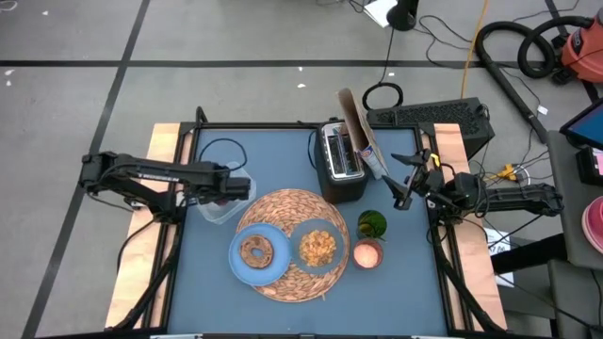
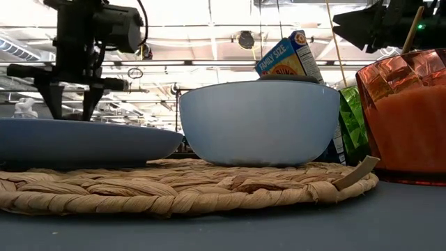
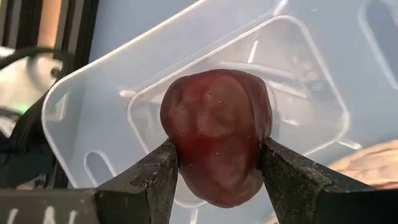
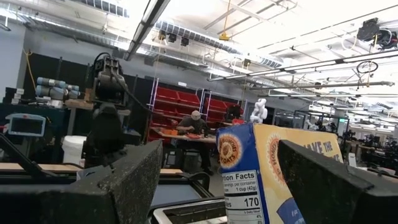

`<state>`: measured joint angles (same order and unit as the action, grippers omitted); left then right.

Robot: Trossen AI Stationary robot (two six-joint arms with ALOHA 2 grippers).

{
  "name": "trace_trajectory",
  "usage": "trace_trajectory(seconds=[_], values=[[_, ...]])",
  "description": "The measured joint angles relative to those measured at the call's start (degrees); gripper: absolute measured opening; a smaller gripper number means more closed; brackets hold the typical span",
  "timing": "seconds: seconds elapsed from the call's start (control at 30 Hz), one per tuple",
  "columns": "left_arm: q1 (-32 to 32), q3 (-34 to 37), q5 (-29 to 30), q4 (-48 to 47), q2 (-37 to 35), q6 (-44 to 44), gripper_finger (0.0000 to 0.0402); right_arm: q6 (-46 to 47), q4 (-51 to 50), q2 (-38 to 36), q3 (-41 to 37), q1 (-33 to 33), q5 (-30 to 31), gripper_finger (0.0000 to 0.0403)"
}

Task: Arrange a breakfast setting
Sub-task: Put the red apple on the table mat

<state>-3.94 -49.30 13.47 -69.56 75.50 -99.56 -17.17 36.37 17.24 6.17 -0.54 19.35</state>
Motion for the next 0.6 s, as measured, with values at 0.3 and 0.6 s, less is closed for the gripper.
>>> trace_trajectory(seconds=[0.3,0.6], values=[[5.4,-3.2,8.0,0.5,-2.5,5.2,0.0209,3.5,0.6,0.2,0.0,0.0,-3.5,0.0313],[11.8,-4.8,16.6,11.4,-3.3,17.0,0.0209,9.0,-1.0,3.4,6.3,0.0,-7.6,0.0313]])
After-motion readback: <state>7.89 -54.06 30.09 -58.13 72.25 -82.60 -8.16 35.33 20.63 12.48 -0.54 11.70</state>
